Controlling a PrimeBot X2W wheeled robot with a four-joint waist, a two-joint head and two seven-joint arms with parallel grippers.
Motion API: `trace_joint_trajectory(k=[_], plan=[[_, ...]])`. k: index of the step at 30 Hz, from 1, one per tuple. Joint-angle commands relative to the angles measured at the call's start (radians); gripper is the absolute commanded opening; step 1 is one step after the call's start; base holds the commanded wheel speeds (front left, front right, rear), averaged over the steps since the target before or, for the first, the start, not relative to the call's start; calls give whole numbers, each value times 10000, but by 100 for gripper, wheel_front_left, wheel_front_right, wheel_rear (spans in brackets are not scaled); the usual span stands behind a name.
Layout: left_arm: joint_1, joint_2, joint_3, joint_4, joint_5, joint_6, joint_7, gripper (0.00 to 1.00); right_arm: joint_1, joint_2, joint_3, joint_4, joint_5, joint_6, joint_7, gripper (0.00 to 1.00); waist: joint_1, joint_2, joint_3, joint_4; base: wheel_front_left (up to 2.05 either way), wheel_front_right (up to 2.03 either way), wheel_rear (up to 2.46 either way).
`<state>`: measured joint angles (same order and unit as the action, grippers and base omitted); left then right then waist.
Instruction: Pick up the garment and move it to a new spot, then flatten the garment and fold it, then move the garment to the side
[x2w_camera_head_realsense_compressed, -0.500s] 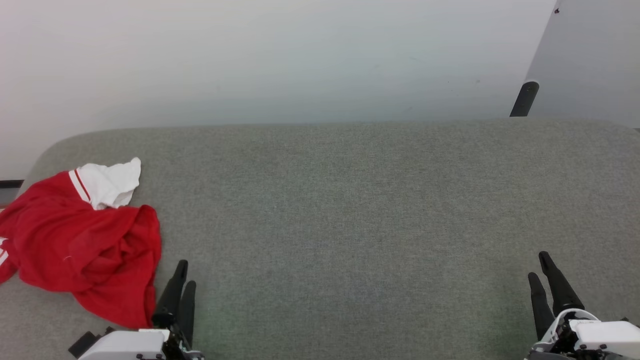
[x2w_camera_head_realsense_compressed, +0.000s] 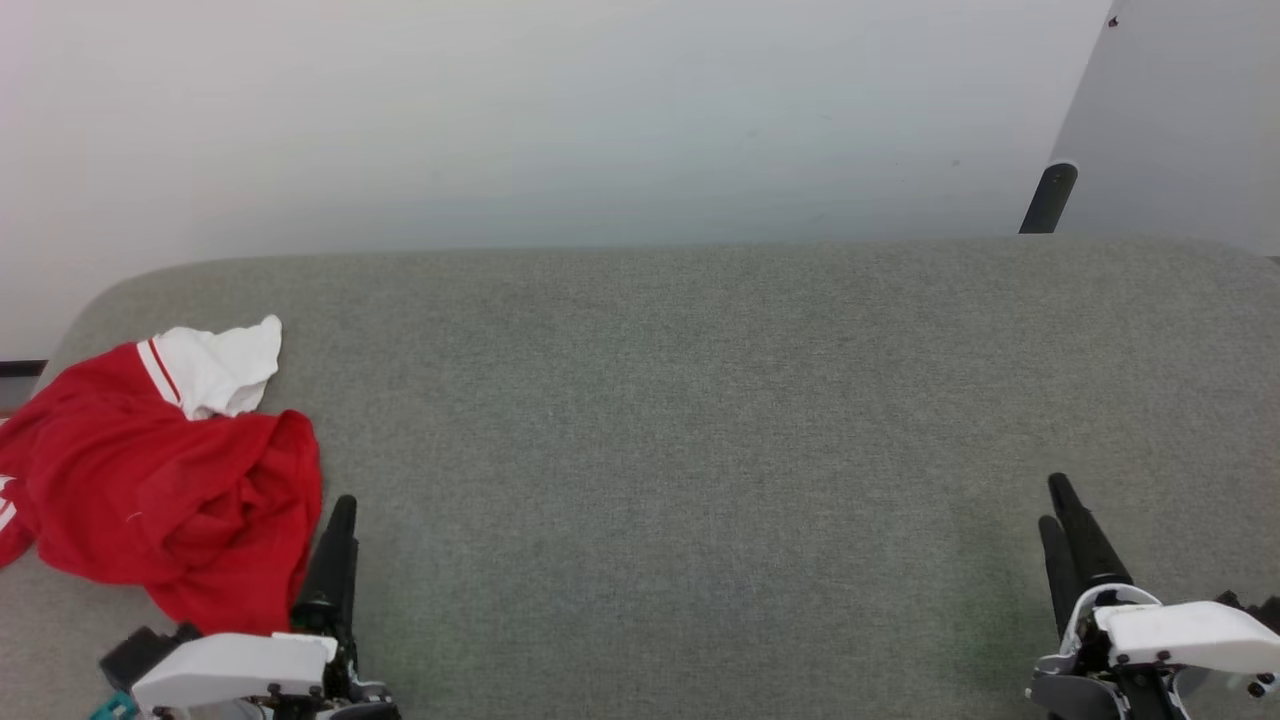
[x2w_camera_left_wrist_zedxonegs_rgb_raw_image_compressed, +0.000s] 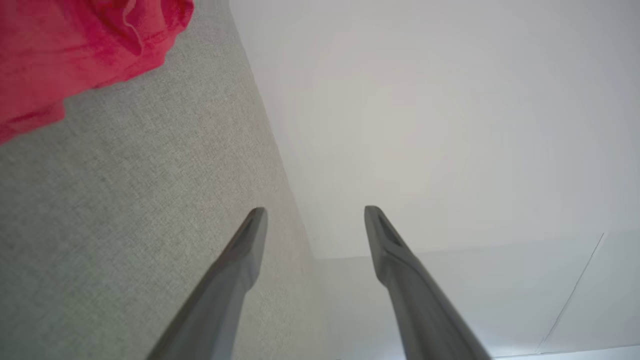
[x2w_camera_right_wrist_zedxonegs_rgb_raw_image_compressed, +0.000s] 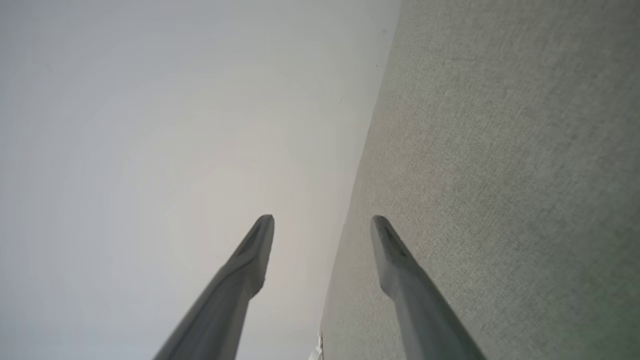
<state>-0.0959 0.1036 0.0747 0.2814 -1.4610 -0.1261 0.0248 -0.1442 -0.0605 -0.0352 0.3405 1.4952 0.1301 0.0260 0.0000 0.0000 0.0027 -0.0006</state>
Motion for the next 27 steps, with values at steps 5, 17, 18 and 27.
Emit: trace_joint_trajectory(k=[5,17,18,27], plan=[[-321,296,-58,-171,1097,10,-248,100,-515,-136,232,55,-611,4,-245,100,0,0,2,6,0,0,0],[-371,474,36,-224,3834,57,-713,100,-946,-349,730,281,-2486,4,-724,100,0,0,55,-17,0,0,0],[-386,477,48,-213,4017,54,-749,100,-980,-369,760,304,-2747,5,-756,100,0,0,61,-20,0,0,0],[-508,688,-75,-191,5865,26,-1060,100,-1175,-450,949,506,-5333,5,-1071,100,0,0,116,-43,0,0,0]])
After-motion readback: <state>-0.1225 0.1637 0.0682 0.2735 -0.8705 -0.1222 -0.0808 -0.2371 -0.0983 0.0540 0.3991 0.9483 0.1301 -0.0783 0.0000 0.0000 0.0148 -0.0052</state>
